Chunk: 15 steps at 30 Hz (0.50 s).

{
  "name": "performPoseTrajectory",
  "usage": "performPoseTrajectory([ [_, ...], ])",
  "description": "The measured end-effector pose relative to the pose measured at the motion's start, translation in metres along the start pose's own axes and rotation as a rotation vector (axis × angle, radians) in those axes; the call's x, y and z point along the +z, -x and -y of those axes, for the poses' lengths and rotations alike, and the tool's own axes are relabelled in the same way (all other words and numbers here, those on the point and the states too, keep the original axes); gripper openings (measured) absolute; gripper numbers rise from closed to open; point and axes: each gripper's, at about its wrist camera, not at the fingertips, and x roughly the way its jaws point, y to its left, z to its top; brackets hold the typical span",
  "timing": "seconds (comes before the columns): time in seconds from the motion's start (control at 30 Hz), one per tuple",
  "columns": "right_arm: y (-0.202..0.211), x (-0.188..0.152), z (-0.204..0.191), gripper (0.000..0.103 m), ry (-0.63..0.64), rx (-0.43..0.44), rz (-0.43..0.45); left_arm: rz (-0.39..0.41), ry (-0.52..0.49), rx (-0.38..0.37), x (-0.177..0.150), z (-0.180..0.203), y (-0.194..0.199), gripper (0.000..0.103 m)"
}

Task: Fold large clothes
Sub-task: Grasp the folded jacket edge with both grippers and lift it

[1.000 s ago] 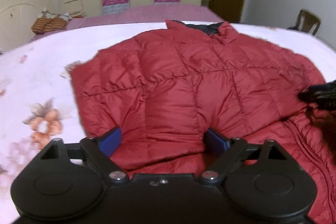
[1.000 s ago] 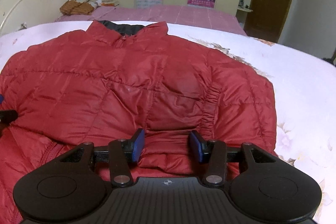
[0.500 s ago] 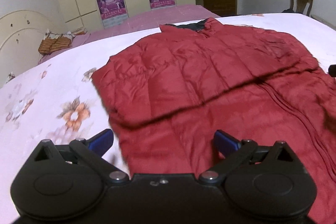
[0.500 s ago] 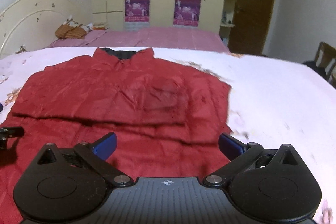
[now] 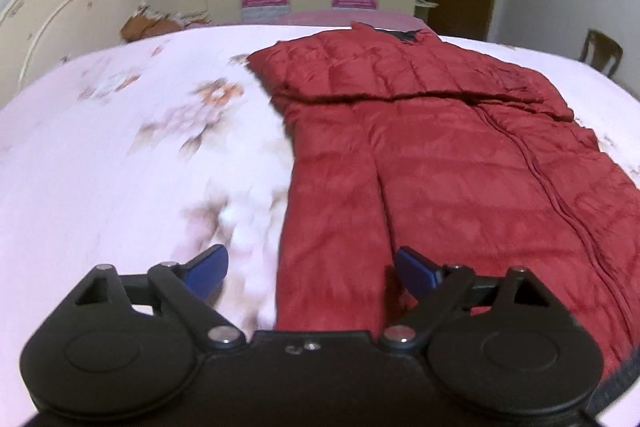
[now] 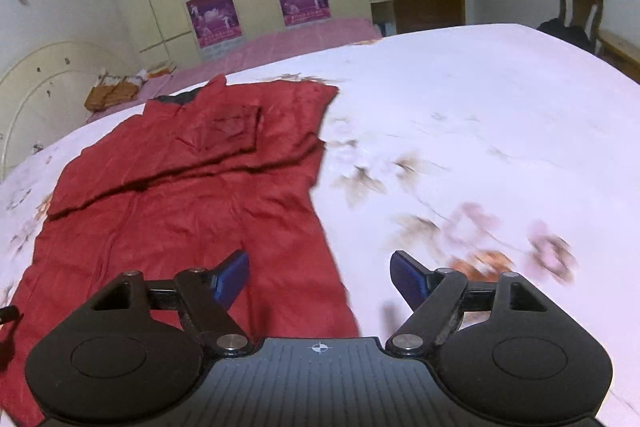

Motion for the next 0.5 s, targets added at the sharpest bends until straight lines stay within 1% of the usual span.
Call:
performPoseTrajectory([
  [0.03, 0.01, -0.008, 0.006, 0.076, -0.006, 0.002, -0.005, 0.0, 0.023, -0.005, -0.007, -0.002, 0.008, 0.086],
  [0.07, 0.017, -0.013, 0.011, 0.071, -0.013, 0.008, -0.011, 0.001, 0.046, -0.01, -0.012, -0.005, 0.014, 0.085],
  [0.1, 0.024, -0.02, 0.017, 0.061, -0.029, 0.02, -0.025, 0.006, 0.08, -0.018, -0.018, -0.008, 0.022, 0.085],
  [0.13, 0.031, -0.027, 0.024, 0.058, -0.05, 0.03, -0.039, 0.013, 0.111, -0.023, -0.024, -0.011, 0.028, 0.085],
  [0.23, 0.05, -0.047, 0.04, 0.058, -0.107, 0.059, -0.058, 0.032, 0.239, -0.062, -0.045, -0.023, 0.051, 0.082],
  [0.33, 0.061, -0.062, 0.053, 0.058, -0.163, 0.11, -0.076, 0.023, 0.345, -0.102, -0.063, -0.031, 0.059, 0.077],
  [0.37, 0.062, -0.066, 0.057, 0.058, -0.181, 0.125, -0.084, 0.011, 0.385, -0.121, -0.069, -0.034, 0.059, 0.074],
  [0.47, 0.059, -0.077, 0.068, 0.058, -0.251, 0.178, -0.108, 0.022, 0.477, -0.179, -0.077, -0.042, 0.059, 0.071],
  [0.5, 0.056, -0.079, 0.072, 0.058, -0.282, 0.199, -0.12, 0.022, 0.518, -0.208, -0.078, -0.046, 0.058, 0.067],
])
